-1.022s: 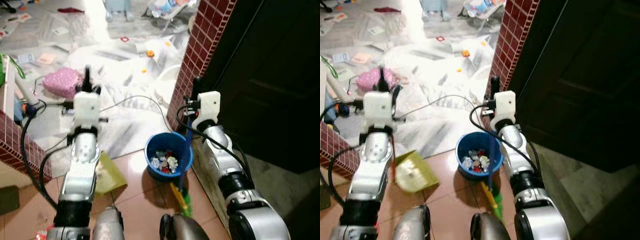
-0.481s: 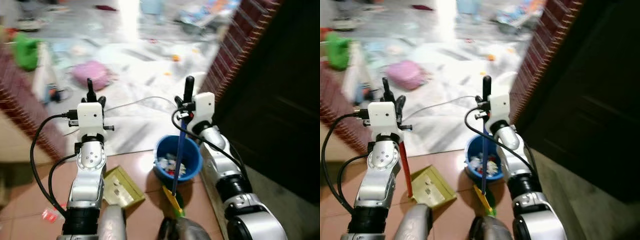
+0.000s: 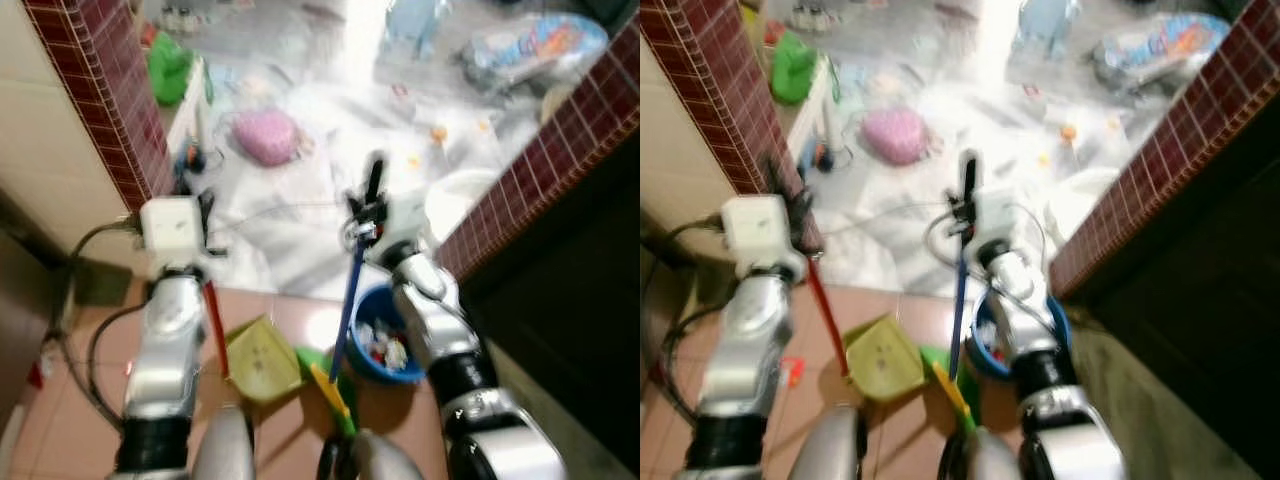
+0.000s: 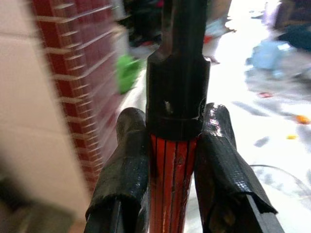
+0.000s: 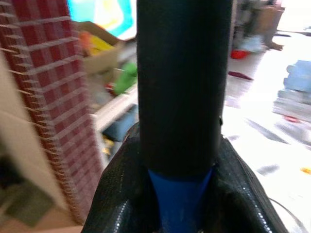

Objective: Sweep floor

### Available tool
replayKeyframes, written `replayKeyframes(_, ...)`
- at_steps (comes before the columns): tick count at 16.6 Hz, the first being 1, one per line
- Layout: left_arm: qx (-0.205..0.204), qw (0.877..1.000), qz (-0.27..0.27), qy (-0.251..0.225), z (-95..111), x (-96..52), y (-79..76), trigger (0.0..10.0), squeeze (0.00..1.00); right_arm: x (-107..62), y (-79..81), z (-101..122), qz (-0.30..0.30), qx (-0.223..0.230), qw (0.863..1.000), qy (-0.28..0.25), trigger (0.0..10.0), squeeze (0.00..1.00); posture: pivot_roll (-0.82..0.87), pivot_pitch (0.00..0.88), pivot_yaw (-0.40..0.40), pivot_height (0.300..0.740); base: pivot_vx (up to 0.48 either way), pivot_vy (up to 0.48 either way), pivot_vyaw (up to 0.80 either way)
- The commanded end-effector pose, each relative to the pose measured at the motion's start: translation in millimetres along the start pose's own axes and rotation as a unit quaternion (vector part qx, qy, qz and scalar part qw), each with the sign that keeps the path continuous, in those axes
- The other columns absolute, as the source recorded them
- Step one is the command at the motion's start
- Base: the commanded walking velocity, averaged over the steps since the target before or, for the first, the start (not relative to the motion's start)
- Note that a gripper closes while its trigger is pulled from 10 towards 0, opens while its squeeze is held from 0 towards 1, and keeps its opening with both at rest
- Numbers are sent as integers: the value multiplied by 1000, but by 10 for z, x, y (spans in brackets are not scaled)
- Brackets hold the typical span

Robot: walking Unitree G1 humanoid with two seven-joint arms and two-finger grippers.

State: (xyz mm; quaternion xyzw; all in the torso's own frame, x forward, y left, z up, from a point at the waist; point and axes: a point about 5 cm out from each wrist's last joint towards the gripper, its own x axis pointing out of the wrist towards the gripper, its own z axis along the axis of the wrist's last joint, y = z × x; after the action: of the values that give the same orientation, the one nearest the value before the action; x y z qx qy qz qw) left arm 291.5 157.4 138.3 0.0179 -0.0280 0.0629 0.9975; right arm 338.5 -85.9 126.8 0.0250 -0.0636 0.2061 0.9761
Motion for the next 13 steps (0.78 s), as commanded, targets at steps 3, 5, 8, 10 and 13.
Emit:
replayKeyframes(3,-22,999,-32,-25,175,-34,-142,10000,0,2,-70,89,-11,1,1000,-19,10000,0,44,116,-102,740,0,0,788)
replayKeyframes(5,-16,999,-36,-34,221,-43,-141,10000,0,1,-75,91,-12,1,1000,-19,10000,0,47,118,-104,740,0,0,788)
replayKeyframes(8,-11,997,-60,-43,244,-95,-152,10000,0,1,-95,99,-23,-10,999,-21,10000,0,51,119,-105,740,0,0,788)
replayKeyframes(10,13,996,-72,-48,244,-132,-139,10000,0,1,-113,102,-30,-16,999,-22,10000,0,52,119,-105,740,0,0,788)
replayKeyframes(13,28,995,-80,-58,275,-146,-123,10000,0,3,-123,94,-35,-19,999,-20,10000,0,57,118,-105,740,0,0,788)
